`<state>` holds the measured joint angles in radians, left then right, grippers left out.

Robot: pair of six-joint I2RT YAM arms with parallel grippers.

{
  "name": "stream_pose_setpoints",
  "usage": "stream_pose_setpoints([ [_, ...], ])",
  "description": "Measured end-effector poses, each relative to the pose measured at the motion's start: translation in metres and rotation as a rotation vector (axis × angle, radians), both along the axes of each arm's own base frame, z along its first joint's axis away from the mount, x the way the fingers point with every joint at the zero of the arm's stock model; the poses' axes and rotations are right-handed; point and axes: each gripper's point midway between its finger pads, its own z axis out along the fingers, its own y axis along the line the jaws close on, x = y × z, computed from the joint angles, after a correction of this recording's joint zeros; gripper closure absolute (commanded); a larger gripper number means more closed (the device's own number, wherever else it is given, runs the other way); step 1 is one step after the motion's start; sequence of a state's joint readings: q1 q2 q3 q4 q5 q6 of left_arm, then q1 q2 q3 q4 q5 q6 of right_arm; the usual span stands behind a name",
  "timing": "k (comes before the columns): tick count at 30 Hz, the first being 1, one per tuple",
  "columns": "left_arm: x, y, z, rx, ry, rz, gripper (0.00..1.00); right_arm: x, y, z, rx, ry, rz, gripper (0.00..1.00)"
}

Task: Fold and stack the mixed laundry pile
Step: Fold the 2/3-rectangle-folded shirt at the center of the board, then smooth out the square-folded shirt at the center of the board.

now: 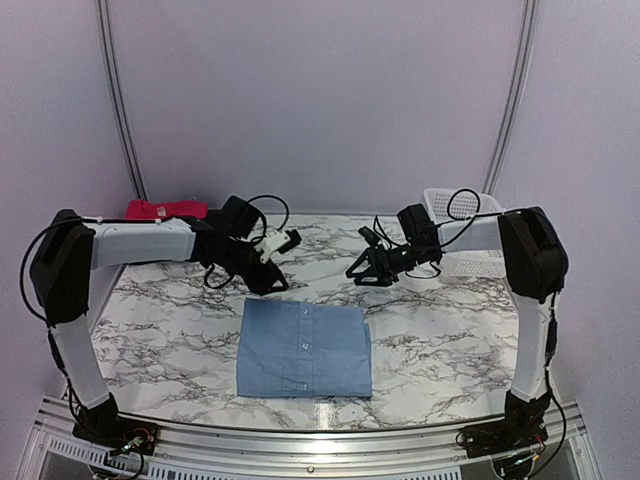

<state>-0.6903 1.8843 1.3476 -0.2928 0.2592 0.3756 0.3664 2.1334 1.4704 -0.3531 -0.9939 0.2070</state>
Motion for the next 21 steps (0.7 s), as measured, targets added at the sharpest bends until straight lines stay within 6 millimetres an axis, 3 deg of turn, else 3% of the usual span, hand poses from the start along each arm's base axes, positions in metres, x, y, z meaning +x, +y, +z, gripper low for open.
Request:
stream_pose_setpoints([
  [5, 0.016, 0.069, 0.036, -0.179, 0.128, 0.320, 0.41, -0.037, -0.010, -0.010, 0.002, 0.034, 0.010, 0.24],
  [8, -0.004, 0.096, 0.035, -0.279, 0.222, 0.456, 0.35, -0.058, -0.017, -0.023, 0.002, 0.080, 0.008, 0.20],
  [12, -0.044, 0.096, 0.001, -0.352, 0.392, 0.518, 0.32, -0.068, -0.018, -0.029, 0.015, 0.099, 0.016, 0.20],
  [15, -0.064, 0.097, -0.028, -0.381, 0.511, 0.580, 0.32, -0.066, -0.015, -0.026, 0.033, 0.072, 0.026, 0.28],
  [21, -0.057, 0.085, -0.033, -0.479, 0.577, 0.612, 0.35, -0.076, 0.000, -0.030, 0.057, 0.077, 0.082, 0.49],
])
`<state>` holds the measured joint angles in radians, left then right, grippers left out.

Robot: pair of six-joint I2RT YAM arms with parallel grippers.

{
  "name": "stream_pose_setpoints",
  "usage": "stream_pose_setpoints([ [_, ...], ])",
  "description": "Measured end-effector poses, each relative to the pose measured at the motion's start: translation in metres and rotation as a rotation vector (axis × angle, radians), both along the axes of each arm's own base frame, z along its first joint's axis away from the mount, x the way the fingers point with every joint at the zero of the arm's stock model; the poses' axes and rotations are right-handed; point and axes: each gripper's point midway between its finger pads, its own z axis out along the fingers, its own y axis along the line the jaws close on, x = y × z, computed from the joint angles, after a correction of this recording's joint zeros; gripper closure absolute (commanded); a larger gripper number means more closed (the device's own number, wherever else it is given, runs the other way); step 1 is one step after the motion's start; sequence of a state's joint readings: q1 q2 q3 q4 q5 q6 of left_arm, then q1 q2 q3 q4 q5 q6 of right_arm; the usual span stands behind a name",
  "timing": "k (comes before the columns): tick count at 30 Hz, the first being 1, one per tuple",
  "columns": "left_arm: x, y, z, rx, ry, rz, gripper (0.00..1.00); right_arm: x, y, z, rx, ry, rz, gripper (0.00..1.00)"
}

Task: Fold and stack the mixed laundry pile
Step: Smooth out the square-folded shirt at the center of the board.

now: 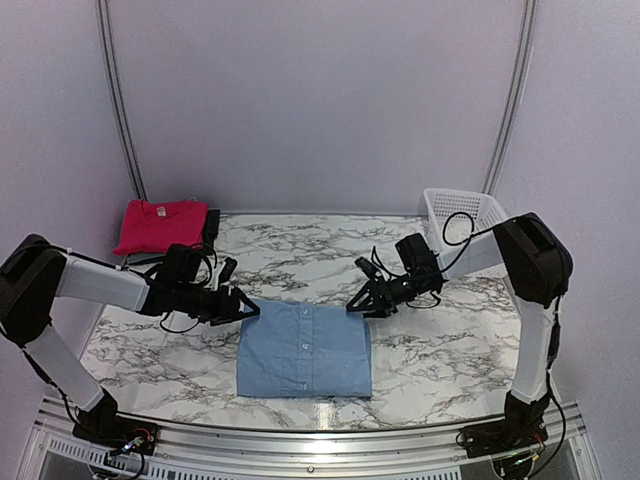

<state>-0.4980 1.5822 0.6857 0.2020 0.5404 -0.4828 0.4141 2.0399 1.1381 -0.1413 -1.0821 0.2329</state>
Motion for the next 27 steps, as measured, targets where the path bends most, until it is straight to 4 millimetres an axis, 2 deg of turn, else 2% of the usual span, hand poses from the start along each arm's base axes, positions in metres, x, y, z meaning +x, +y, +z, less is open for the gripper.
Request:
stream_pose_setpoints([
  [4, 0.005, -0.009, 0.002, -0.058, 0.005, -0.003, 0.47, -0.010, 0.009, -0.004, 0.002, 0.015, 0.036, 0.64],
  [6, 0.006, -0.013, -0.001, -0.077, 0.014, -0.011, 0.60, -0.012, 0.011, -0.003, 0.004, 0.012, 0.043, 0.79],
  [9, 0.003, -0.017, -0.004, -0.096, 0.036, -0.028, 0.83, -0.014, 0.010, 0.002, 0.000, 0.013, 0.043, 0.96],
  [11, 0.003, -0.019, -0.002, -0.111, 0.037, -0.042, 0.92, -0.015, 0.009, 0.009, -0.001, 0.002, 0.044, 1.00],
  [13, 0.003, -0.022, 0.003, -0.130, 0.034, -0.053, 0.99, -0.016, 0.008, 0.021, 0.001, -0.012, 0.043, 1.00],
  [17, 0.002, -0.025, 0.013, -0.159, 0.024, -0.066, 1.00, -0.015, 0.006, 0.051, 0.000, -0.061, 0.032, 1.00],
  [20, 0.002, -0.027, 0.028, -0.184, -0.004, -0.074, 1.00, -0.017, 0.003, 0.068, -0.012, -0.089, 0.020, 1.00],
  [24, -0.002, -0.033, 0.045, -0.212, -0.042, -0.096, 1.00, -0.023, -0.004, 0.074, -0.054, -0.105, 0.006, 1.00],
  [27, -0.005, -0.039, 0.046, -0.213, -0.041, -0.113, 1.00, -0.027, -0.012, 0.063, -0.105, -0.095, -0.006, 1.00],
])
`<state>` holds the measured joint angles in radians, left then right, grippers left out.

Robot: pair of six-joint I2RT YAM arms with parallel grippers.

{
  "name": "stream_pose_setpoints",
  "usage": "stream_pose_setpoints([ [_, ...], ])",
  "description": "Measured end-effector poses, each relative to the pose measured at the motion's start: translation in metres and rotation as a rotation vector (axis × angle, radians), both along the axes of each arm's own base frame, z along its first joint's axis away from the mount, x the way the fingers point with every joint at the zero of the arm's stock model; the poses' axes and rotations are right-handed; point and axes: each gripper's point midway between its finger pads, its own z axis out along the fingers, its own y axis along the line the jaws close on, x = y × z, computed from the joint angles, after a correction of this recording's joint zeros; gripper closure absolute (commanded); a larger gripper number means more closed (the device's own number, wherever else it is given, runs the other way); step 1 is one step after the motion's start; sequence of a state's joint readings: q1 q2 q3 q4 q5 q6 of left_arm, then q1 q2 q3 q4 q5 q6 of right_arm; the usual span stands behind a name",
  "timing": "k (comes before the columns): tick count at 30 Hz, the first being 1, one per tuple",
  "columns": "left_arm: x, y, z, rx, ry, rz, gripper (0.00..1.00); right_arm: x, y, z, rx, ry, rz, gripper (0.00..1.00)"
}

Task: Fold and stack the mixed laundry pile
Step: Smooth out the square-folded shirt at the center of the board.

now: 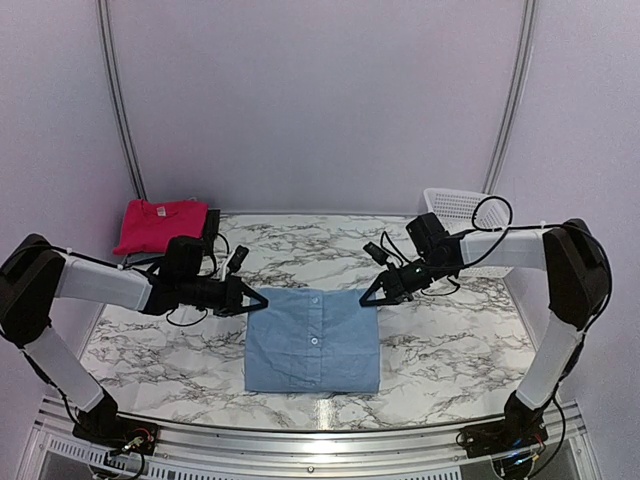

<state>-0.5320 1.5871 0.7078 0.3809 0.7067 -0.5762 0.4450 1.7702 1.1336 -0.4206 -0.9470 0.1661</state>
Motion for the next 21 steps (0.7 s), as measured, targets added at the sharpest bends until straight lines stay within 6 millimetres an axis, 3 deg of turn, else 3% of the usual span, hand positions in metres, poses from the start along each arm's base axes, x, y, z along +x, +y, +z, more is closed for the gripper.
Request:
stream_pose_setpoints([
  [8, 0.018, -0.015, -0.021, 0.039, 0.027, 0.009, 1.00, 0.016, -0.016, -0.044, -0.136, 0.006, -0.068, 1.00],
  [14, 0.033, -0.009, -0.064, 0.124, 0.083, 0.072, 1.00, 0.034, -0.011, -0.086, -0.170, 0.039, -0.086, 1.00],
  [17, 0.038, -0.005, -0.082, 0.165, 0.104, 0.094, 1.00, 0.044, -0.007, -0.095, -0.169, 0.040, -0.090, 1.00],
  [21, 0.050, -0.001, -0.085, 0.194, 0.088, 0.130, 1.00, 0.053, -0.004, -0.094, -0.161, 0.022, -0.099, 1.00],
])
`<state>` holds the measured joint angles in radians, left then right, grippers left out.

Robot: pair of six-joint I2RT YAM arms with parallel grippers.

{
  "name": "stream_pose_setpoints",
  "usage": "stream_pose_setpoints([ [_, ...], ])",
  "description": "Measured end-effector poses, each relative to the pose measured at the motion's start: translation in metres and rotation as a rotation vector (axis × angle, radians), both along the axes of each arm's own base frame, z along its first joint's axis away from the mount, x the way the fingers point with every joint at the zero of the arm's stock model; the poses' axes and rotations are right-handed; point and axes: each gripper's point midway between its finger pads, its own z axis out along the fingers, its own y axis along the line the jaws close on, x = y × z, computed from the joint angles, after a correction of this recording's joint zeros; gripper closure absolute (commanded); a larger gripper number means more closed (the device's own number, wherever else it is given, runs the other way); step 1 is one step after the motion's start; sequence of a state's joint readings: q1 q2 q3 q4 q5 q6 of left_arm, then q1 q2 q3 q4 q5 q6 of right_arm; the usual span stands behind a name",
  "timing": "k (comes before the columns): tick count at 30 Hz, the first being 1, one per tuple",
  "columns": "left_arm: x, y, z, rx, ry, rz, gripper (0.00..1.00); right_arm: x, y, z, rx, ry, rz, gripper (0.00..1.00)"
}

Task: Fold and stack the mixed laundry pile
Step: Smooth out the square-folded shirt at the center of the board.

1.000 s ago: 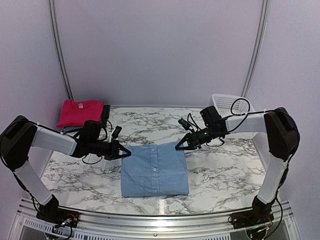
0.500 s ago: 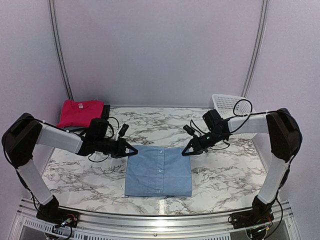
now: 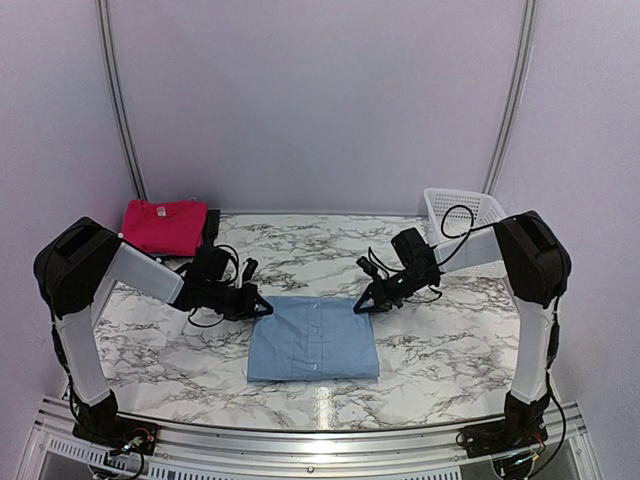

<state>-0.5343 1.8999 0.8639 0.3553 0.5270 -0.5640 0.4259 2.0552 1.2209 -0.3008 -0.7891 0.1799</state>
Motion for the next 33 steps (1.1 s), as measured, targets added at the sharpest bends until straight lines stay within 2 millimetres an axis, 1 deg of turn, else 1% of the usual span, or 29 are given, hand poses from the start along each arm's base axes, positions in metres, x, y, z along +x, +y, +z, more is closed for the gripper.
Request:
stream_pose_setpoints([
  [3, 0.008, 0.004, 0.002, 0.011, -0.020, 0.021, 1.00, 0.007, 0.003, 0.005, 0.007, -0.021, -0.008, 1.00],
  [7, 0.011, 0.007, 0.005, 0.019, -0.042, 0.017, 1.00, 0.016, 0.007, 0.021, 0.025, -0.048, -0.016, 1.00],
  [9, 0.011, 0.008, 0.015, 0.017, -0.061, 0.013, 1.00, 0.022, 0.010, 0.035, 0.040, -0.069, -0.020, 1.00],
  [11, 0.014, 0.010, 0.029, 0.014, -0.096, 0.015, 1.00, 0.026, 0.012, 0.049, 0.058, -0.095, -0.020, 1.00],
  [13, 0.017, 0.013, 0.040, 0.014, -0.131, 0.021, 1.00, 0.029, 0.014, 0.057, 0.072, -0.112, -0.017, 1.00],
  [14, 0.020, 0.014, 0.042, 0.017, -0.141, 0.025, 1.00, 0.030, 0.016, 0.059, 0.076, -0.117, -0.015, 1.00],
  [16, 0.022, 0.016, 0.038, 0.027, -0.139, 0.030, 1.00, 0.029, 0.017, 0.057, 0.076, -0.115, -0.012, 1.00],
  [18, 0.023, 0.017, 0.025, 0.047, -0.116, 0.035, 1.00, 0.030, 0.019, 0.053, 0.071, -0.115, -0.012, 1.00],
  [20, 0.025, 0.018, 0.010, 0.069, -0.090, 0.040, 0.98, 0.031, 0.020, 0.044, 0.055, -0.112, -0.015, 0.95],
  [21, 0.026, 0.018, 0.005, 0.078, -0.081, 0.042, 0.93, 0.031, 0.020, 0.039, 0.047, -0.107, -0.017, 0.93],
  [22, 0.027, 0.019, 0.000, 0.089, -0.073, 0.048, 0.84, 0.032, 0.019, 0.033, 0.035, -0.102, -0.024, 0.90],
  [23, 0.029, 0.021, -0.002, 0.101, -0.070, 0.060, 0.78, 0.034, 0.017, 0.025, 0.018, -0.096, -0.033, 0.83],
  [24, 0.031, 0.023, -0.003, 0.111, -0.076, 0.067, 0.70, 0.036, 0.016, 0.020, 0.006, -0.088, -0.042, 0.74],
  [25, 0.033, 0.026, -0.003, 0.118, -0.076, 0.082, 0.61, 0.037, 0.015, 0.014, -0.006, -0.078, -0.051, 0.63],
  [26, 0.036, 0.028, -0.002, 0.122, -0.079, 0.096, 0.49, 0.038, 0.013, 0.011, -0.018, -0.071, -0.060, 0.55],
  [27, 0.039, 0.032, 0.001, 0.129, -0.092, 0.106, 0.34, 0.040, 0.013, 0.010, -0.027, -0.075, -0.064, 0.48],
  [29, 0.044, 0.041, 0.007, 0.159, -0.113, 0.131, 0.10, 0.047, 0.012, 0.016, -0.042, -0.092, -0.075, 0.33],
  [30, 0.046, 0.046, 0.013, 0.178, -0.124, 0.142, 0.02, 0.053, 0.012, 0.022, -0.048, -0.112, -0.081, 0.28],
  [31, 0.048, 0.050, 0.023, 0.195, -0.145, 0.150, 0.01, 0.059, 0.011, 0.031, -0.052, -0.137, -0.088, 0.22],
  [32, 0.051, 0.054, 0.038, 0.208, -0.177, 0.158, 0.01, 0.064, 0.010, 0.040, -0.055, -0.163, -0.094, 0.17],
  [33, 0.055, 0.057, 0.053, 0.215, -0.212, 0.165, 0.01, 0.068, 0.008, 0.054, -0.055, -0.193, -0.101, 0.13],
])
